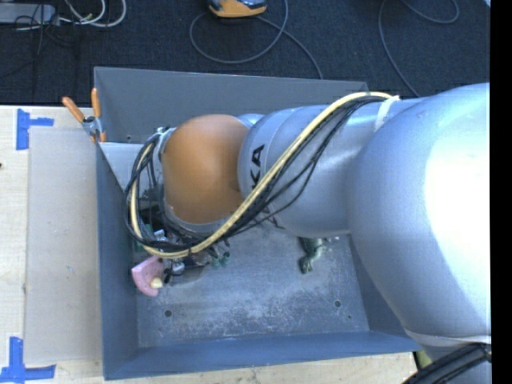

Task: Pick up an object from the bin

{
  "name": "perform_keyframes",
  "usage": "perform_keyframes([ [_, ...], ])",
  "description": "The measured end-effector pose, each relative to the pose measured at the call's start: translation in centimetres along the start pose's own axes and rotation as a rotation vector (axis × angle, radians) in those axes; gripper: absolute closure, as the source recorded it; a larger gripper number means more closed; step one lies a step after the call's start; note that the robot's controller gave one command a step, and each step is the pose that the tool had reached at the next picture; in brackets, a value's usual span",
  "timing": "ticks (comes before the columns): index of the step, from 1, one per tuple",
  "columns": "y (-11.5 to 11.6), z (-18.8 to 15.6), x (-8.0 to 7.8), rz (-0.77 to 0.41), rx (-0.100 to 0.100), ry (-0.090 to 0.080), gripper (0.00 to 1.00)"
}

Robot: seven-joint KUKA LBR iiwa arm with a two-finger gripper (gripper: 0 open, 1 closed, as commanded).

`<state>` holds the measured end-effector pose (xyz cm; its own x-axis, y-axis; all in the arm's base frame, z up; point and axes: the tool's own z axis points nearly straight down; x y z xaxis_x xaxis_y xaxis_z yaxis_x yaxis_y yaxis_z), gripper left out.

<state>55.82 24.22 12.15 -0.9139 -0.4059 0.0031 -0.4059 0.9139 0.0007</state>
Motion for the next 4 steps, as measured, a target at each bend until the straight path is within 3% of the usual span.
perform_keyframes([
  [4, 0.1, -4.6, 0.0, 0.002, 0.000, -0.001, 1.00],
])
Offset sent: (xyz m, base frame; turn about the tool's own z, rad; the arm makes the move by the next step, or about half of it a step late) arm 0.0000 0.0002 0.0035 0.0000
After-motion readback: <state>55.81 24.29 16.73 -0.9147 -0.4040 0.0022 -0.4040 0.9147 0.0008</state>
